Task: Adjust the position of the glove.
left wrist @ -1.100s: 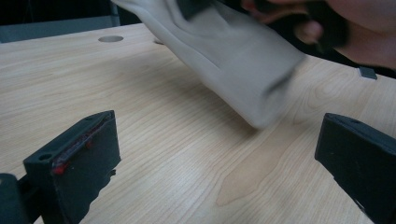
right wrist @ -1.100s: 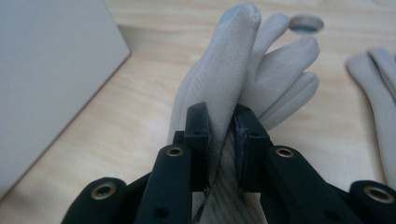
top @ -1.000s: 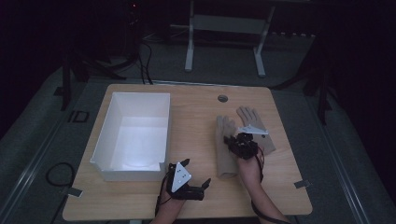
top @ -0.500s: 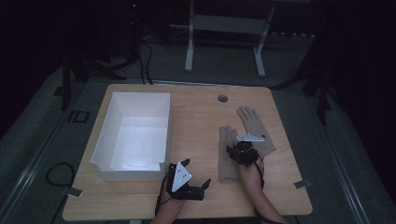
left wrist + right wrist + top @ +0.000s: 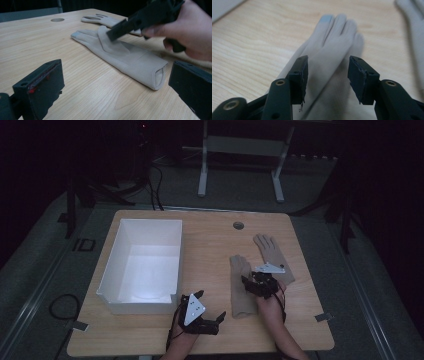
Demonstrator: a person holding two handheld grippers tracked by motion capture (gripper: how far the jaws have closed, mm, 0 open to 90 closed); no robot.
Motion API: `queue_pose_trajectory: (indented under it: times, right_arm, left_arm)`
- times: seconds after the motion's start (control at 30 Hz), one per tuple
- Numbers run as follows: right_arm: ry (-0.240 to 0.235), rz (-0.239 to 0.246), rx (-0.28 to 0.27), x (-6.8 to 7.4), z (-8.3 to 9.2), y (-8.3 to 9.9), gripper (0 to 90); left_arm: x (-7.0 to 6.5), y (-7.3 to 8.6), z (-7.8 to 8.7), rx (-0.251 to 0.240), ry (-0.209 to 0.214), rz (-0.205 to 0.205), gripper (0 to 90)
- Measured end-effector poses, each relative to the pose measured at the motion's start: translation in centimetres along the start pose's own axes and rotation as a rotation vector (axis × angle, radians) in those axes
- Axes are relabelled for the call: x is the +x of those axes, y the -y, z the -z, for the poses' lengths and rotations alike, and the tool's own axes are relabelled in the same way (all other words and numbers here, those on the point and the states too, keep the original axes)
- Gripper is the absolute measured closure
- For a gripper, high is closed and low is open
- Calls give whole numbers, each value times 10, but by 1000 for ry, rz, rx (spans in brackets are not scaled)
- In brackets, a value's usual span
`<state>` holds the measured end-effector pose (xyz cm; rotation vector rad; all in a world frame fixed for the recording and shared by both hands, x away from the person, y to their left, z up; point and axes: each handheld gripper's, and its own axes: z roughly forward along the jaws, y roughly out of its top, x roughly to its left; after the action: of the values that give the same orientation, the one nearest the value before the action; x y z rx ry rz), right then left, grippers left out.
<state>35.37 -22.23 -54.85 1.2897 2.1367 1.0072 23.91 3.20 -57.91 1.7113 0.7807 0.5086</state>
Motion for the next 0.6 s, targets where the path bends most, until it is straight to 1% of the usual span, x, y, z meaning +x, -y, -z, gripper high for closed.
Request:
queue_pose_trajectory:
  times: [0.07, 0.1, 0.17, 0.2, 0.23, 0.27, 0.3, 0.43, 0.47, 0.5, 0.57, 0.6]
  right_arm:
    - [-4, 17, -28, -7, 6, -5, 494]
    - [8, 30, -39, -13, 10, -9, 491]
    - [3, 40, -52, -22, 14, -13, 490]
    - [11, 44, -57, -27, 16, -15, 493]
    - [18, 41, -59, -33, 18, -17, 505]
    - [14, 36, -60, -40, 19, -18, 504]
    - [24, 21, -64, -48, 20, -21, 514]
    - [41, 22, -70, -72, 20, -27, 517]
    - [45, 19, -76, -78, 20, -28, 504]
    - [55, 5, -85, -86, 20, -30, 495]
    - [48, 1, -83, -97, 19, -31, 498]
    - [56, 6, -84, -102, 18, -32, 504]
  left_arm:
    - [0, 0, 0, 0, -1, 0, 3]
    - [0, 0, 0, -1, -1, 0, 3]
    - [0, 0, 0, 0, -1, 1, 3]
    - [0, 0, 0, 0, -1, 1, 3]
    - [0, 0, 0, 1, -2, 1, 3]
    - [0, 0, 0, 1, -2, 1, 3]
    - [0, 0, 0, 1, -2, 1, 3]
    - [0, 0, 0, 0, -2, 5, 3]
    - [0, 0, 0, -3, -3, 8, 3]
    - [1, 0, 0, -4, -4, 10, 3]
    - [1, 0, 0, -4, -4, 11, 3]
    - [1, 0, 0, -6, -4, 11, 3]
